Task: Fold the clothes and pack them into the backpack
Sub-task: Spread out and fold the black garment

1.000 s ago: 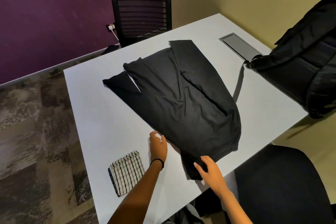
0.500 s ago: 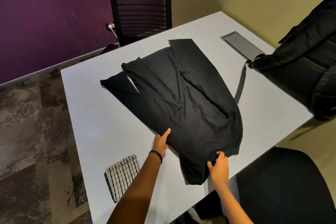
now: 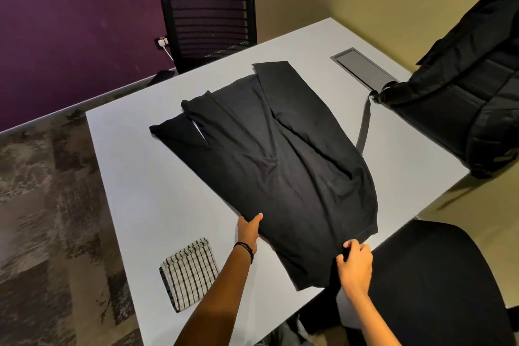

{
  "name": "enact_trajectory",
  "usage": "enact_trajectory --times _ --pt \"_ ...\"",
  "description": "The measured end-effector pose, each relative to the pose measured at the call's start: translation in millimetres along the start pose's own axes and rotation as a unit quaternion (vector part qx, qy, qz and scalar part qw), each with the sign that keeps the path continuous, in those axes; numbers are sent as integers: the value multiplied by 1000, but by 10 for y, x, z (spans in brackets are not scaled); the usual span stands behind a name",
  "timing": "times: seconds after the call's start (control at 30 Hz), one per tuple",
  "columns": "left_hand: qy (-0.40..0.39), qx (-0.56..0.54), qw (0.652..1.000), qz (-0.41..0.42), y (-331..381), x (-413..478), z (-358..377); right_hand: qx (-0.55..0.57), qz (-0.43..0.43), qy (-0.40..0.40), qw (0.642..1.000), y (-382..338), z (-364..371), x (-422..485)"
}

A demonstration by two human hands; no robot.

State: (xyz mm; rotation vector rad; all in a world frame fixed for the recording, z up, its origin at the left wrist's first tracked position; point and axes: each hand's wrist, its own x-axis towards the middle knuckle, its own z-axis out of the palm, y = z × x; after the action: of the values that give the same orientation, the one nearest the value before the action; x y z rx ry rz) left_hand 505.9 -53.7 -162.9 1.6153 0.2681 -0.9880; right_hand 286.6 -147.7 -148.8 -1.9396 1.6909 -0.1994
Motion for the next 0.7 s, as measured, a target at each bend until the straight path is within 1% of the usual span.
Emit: enact_trajectory --times 0.03,0.07,0.1,0.13,0.17,0.2,0.27,0.37,0.5,0.63,0.7 --pt "-7 2 1000 -6 -25 -36 6 -5 -36 12 999 -10 8 -56" --pt "-18 4 1000 -14 -58 -66 2 9 -77 4 997 -29 10 -128" --pt "-32 12 999 -24 -81 -103 1 41 -113 -26 992 -56 13 -205" --pt "-47 28 998 -33 -110 -126 1 64 -139 -80 985 -71 27 -275" --pt "-57 48 996 -39 -133 -142 -3 58 -163 -145 974 -84 51 -329" --pt "-65 67 995 -45 -155 -145 -6 19 -195 -193 961 -81 85 -360" --pt "-74 89 992 -56 -162 -148 -19 -69 -252 -228 938 -60 175 -367" --pt "-91 94 990 -55 -95 -145 -63 -107 -247 -239 933 -132 169 -329" --pt "-81 37 996 -30 94 -126 -220 -69 -227 -243 941 -262 52 -201" --pt "-89 -8 996 -28 257 -20 -325 -54 -279 -271 920 -412 -32 -81" --pt "-86 -29 996 -27 316 52 -347 -68 -312 -296 900 -503 3 -50"
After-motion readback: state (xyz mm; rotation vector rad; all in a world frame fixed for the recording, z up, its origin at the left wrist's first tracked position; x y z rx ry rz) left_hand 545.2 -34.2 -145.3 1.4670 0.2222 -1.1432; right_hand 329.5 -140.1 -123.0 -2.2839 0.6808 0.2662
